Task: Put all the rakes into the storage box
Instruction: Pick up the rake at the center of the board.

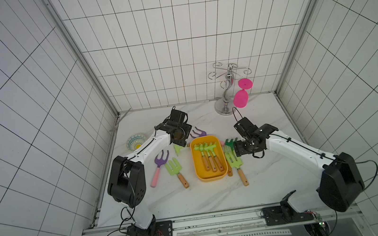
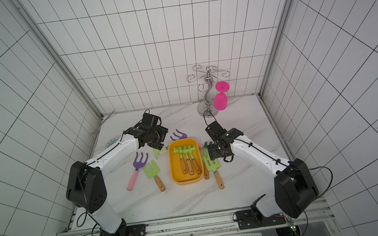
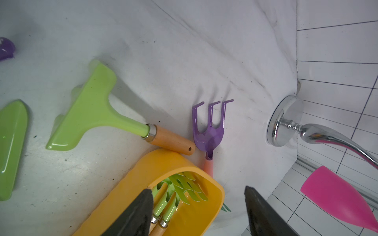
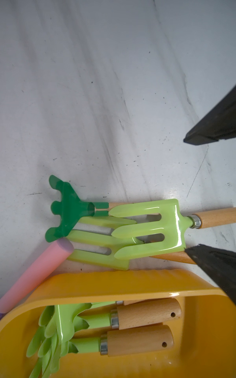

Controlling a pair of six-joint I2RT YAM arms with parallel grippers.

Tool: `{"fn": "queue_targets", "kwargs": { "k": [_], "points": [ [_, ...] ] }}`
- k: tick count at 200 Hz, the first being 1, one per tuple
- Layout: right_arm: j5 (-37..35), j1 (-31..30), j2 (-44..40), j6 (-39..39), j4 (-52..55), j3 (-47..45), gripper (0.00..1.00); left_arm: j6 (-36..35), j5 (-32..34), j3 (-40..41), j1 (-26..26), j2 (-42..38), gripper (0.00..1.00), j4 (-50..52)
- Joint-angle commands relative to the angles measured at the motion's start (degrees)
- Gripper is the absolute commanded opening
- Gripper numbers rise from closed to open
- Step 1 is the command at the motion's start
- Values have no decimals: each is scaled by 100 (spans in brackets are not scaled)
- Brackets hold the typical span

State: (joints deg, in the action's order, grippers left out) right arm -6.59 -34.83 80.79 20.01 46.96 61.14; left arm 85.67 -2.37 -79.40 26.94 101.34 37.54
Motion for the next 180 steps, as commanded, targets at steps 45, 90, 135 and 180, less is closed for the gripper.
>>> {"fn": "queue_targets", "kwargs": {
  "k": [45, 90, 135, 180],
  "points": [
    [68, 125, 30, -129, 24, -230, 81, 808, 720, -209, 34, 420, 72, 524],
    [130, 185, 173, -225, 8, -193, 81, 921, 749, -308, 83, 869, 71, 607],
    [253, 264, 300, -274, -66, -197, 81, 975, 971, -186, 49, 1080, 68, 463],
    [364, 307, 452, -302, -102, -160, 81, 839, 837, -487, 27, 1534, 56, 549]
  ]
}}
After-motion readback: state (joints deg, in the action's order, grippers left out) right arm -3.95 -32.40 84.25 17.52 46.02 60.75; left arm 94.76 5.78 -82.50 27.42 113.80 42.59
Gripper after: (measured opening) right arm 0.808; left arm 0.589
